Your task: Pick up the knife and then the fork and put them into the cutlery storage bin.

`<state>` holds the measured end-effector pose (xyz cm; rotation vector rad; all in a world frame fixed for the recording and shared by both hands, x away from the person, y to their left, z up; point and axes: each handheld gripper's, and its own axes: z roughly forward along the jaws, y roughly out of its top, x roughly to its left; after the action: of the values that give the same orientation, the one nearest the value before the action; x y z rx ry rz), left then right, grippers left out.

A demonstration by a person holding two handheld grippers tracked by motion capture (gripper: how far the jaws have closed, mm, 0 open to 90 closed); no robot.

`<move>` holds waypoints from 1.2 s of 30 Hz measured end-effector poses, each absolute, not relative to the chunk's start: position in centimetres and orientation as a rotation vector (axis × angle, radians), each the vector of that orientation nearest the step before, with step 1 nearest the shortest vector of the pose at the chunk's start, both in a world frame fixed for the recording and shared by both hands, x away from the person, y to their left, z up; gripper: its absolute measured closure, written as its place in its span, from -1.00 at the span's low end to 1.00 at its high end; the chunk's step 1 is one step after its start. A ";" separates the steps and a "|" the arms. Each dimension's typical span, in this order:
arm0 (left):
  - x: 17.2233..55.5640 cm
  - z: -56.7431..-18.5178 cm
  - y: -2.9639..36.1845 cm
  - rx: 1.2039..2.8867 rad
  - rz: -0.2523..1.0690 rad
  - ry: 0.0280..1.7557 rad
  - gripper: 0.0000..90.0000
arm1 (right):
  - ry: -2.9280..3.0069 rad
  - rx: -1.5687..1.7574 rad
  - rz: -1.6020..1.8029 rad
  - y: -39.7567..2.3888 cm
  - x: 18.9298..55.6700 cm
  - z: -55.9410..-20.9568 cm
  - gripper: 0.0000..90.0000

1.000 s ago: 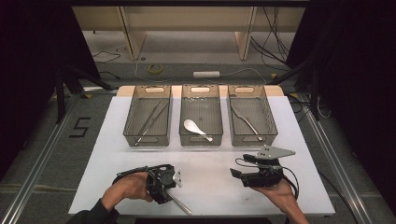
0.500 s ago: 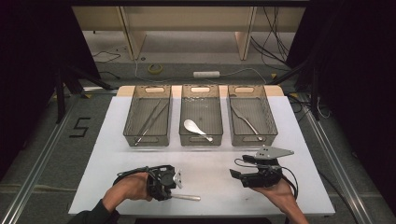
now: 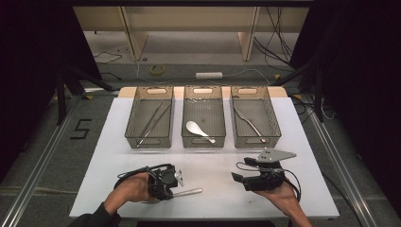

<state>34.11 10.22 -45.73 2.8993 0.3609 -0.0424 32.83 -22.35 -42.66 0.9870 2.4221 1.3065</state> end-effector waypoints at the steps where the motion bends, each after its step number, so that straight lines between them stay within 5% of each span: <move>1: 34.2 -45.6 10.3 2.892 -0.050 0.370 0.88 | 2.432 0.974 1.309 -22.3 32.8 -42.7 -0.41; 36: 36.7 -42.8 6.0 2.815 -0.167 0.414 0.88 | 2.562 0.424 1.046 -14.5 29.6 -43.5 -0.31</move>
<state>36.74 6.04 -42.80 2.8145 0.4142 -0.1672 29.62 -14.47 -43.48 0.4243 2.5617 1.0457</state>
